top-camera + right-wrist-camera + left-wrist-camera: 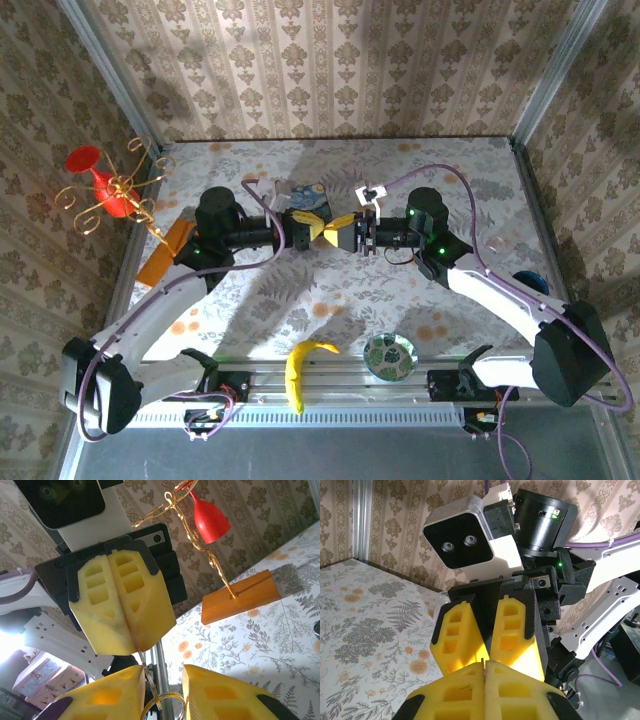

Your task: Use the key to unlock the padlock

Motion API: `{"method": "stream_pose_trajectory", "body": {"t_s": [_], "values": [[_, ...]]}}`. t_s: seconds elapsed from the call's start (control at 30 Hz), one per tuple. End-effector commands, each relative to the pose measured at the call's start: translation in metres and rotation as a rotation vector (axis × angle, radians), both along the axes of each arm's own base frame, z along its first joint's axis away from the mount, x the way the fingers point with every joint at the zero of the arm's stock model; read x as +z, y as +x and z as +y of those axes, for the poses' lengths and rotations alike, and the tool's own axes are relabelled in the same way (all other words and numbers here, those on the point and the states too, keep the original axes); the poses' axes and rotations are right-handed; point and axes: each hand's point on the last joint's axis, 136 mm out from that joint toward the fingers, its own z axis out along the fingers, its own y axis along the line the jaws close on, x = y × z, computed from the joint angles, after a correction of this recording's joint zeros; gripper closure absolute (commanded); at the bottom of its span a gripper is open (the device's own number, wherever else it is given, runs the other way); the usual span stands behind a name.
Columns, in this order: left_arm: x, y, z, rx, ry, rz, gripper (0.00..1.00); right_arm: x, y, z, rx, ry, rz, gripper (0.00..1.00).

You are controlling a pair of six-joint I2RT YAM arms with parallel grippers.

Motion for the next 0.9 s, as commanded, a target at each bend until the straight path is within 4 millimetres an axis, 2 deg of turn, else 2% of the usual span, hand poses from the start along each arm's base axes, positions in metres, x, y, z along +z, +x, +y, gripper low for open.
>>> {"method": "stream_pose_trajectory", "body": {"t_s": [0.0,0.27,0.57,0.73,0.77,0.87], "values": [[0.014,-0.006,0.004,-0.008,-0.034,-0.039,1.0,0.016,-0.003,0.001,0.015,0.019,-0.043,0.75],[0.014,-0.005,0.006,-0.001,-0.034,-0.034,1.0,0.019,-0.005,-0.003,0.001,0.018,-0.057,0.83],[0.014,-0.006,0.008,-0.009,-0.039,-0.025,1.0,0.023,-0.008,-0.009,-0.021,0.035,-0.079,0.99],[0.013,-0.003,0.006,-0.01,-0.047,-0.004,1.0,0.026,-0.008,-0.008,-0.019,0.056,-0.069,1.0],[0.012,-0.002,0.006,-0.002,-0.047,-0.002,0.94,0.025,-0.007,-0.008,-0.022,0.057,-0.066,1.0],[0.011,0.006,0.008,0.042,-0.047,0.015,0.51,0.022,-0.001,-0.01,-0.061,0.038,-0.048,1.0]]}}
